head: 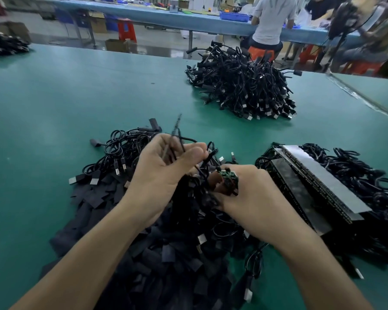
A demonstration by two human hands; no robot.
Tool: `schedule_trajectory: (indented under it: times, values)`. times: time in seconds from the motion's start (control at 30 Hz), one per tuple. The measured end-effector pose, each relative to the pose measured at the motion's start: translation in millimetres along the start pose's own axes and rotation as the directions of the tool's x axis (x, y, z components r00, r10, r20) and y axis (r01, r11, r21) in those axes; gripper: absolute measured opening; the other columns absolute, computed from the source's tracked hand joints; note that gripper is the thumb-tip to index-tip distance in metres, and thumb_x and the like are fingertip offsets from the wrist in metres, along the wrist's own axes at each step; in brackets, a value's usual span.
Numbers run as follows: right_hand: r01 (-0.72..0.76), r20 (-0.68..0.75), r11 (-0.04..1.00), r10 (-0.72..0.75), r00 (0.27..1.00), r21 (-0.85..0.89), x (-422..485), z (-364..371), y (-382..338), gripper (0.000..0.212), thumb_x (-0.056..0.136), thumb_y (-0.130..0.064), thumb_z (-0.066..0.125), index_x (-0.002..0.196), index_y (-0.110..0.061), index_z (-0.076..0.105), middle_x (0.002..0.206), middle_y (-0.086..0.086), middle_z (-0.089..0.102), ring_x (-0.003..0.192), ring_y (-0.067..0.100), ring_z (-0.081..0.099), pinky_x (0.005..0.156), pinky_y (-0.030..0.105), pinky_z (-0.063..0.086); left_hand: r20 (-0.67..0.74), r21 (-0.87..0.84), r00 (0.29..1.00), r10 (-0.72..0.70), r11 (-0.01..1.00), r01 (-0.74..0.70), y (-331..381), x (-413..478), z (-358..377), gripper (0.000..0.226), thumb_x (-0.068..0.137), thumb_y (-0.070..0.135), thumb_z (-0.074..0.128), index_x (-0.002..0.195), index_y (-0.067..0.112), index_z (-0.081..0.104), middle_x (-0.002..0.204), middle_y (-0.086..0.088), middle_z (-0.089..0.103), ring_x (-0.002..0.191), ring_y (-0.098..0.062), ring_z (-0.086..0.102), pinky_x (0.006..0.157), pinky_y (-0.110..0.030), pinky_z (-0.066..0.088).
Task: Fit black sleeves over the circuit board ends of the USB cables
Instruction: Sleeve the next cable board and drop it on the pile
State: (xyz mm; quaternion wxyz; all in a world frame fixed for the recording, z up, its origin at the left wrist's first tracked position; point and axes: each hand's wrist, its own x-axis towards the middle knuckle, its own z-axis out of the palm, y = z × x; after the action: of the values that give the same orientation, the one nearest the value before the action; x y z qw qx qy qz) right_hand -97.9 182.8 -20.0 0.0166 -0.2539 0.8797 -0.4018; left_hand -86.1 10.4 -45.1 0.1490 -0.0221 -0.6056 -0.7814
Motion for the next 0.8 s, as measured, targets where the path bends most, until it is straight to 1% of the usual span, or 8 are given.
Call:
schedule_trajectory:
  times: [0.13, 0.23, 0.33, 0.43, 0.53, 0.63, 0.73, 0.8]
  values:
    - [0.041, -0.135, 0.997, -0.051, 0.99, -0.071, 2, -1, -1, 0.034, 0.091, -0.016, 0.064, 0.058, -0.015, 0.055, 0.049, -0.003, 0.049, 0.047, 0.011, 0.035, 0.045, 0.024, 0.03, 0.081, 0.126, 0.996, 0.025, 0.991, -0.035, -1, -1, -2, 0.03, 0.072, 0.016, 0.081, 0.095, 0.017, 0.061, 0.088, -0.003, 0.077, 0.086, -0.014, 0.074, 0.077, -0.023, 0.057]
    - [0.058, -0.223, 0.995, -0.075, 0.972, -0.083, 4, 1, 2, 0.031, 0.091, -0.024, 0.069, 0.063, -0.01, 0.065, 0.049, -0.003, 0.052, 0.047, 0.013, 0.041, 0.046, 0.025, 0.03, 0.113, 0.252, 0.992, 0.057, 0.964, -0.084, 2, -2, -2, 0.026, 0.077, 0.013, 0.077, 0.098, 0.027, 0.07, 0.082, 0.0, 0.075, 0.082, -0.012, 0.07, 0.079, -0.028, 0.059]
    - [0.027, -0.403, 0.996, -0.061, 0.913, -0.09, 5, 1, 3, 0.032, 0.088, -0.026, 0.071, 0.059, -0.016, 0.062, 0.047, -0.011, 0.051, 0.048, 0.011, 0.046, 0.046, 0.022, 0.034, 0.212, 0.347, 0.977, 0.017, 0.934, -0.091, 5, -4, -1, 0.03, 0.084, 0.003, 0.075, 0.099, 0.029, 0.073, 0.086, 0.013, 0.076, 0.082, -0.001, 0.07, 0.073, -0.014, 0.052]
    - [-0.029, -0.435, 0.999, 0.016, 0.9, -0.024, 6, 0, 5, 0.017, 0.091, -0.025, 0.068, 0.074, -0.02, 0.069, 0.061, -0.012, 0.064, 0.061, 0.008, 0.058, 0.053, 0.019, 0.042, 0.241, 0.47, 0.97, -0.006, 0.876, -0.111, 1, -5, -3, 0.031, 0.084, 0.024, 0.078, 0.11, 0.038, 0.069, 0.071, 0.014, 0.067, 0.065, -0.002, 0.062, 0.063, -0.015, 0.047]
    - [0.015, -0.242, 0.974, 0.041, 0.969, 0.226, 6, -2, 2, 0.019, 0.095, -0.018, 0.063, 0.078, -0.017, 0.069, 0.067, -0.005, 0.068, 0.061, 0.012, 0.062, 0.055, 0.028, 0.049, 0.253, 0.456, 0.966, -0.057, 0.887, -0.068, 1, -7, -1, 0.032, 0.077, 0.048, 0.074, 0.108, 0.044, 0.067, 0.079, 0.004, 0.073, 0.071, -0.016, 0.069, 0.07, -0.034, 0.058]
    - [-0.001, -0.057, 0.817, 0.041, 0.998, 0.576, 2, -4, -4, 0.032, 0.096, -0.009, 0.057, 0.068, -0.021, 0.067, 0.054, -0.011, 0.054, 0.047, 0.003, 0.047, 0.045, 0.015, 0.038, 0.251, 0.358, 0.968, -0.022, 0.931, -0.072, 3, -6, 2, 0.019, 0.078, 0.048, 0.071, 0.093, 0.038, 0.075, 0.082, 0.011, 0.075, 0.072, -0.002, 0.066, 0.068, -0.016, 0.051]
    - [-0.117, 0.026, 0.636, 0.152, 0.988, 0.763, 3, -9, -4, 0.039, 0.095, -0.011, 0.055, 0.058, -0.024, 0.06, 0.057, -0.004, 0.035, 0.052, 0.009, 0.026, 0.045, 0.019, 0.023, 0.192, 0.269, 0.981, -0.002, 0.962, -0.05, 5, -4, -1, 0.02, 0.075, 0.051, 0.07, 0.08, 0.033, 0.077, 0.072, -0.003, 0.066, 0.071, -0.008, 0.058, 0.067, -0.02, 0.045]
    - [-0.154, 0.061, 0.545, 0.185, 0.981, 0.824, 3, -10, -4, 0.045, 0.097, -0.007, 0.052, 0.055, -0.024, 0.058, 0.06, -0.001, 0.027, 0.057, 0.014, 0.018, 0.046, 0.022, 0.018, 0.197, 0.2, 0.98, 0.013, 0.978, -0.053, 8, -3, -2, 0.014, 0.078, 0.048, 0.076, 0.075, 0.034, 0.077, 0.073, 0.009, 0.067, 0.074, -0.003, 0.061, 0.071, -0.017, 0.047]
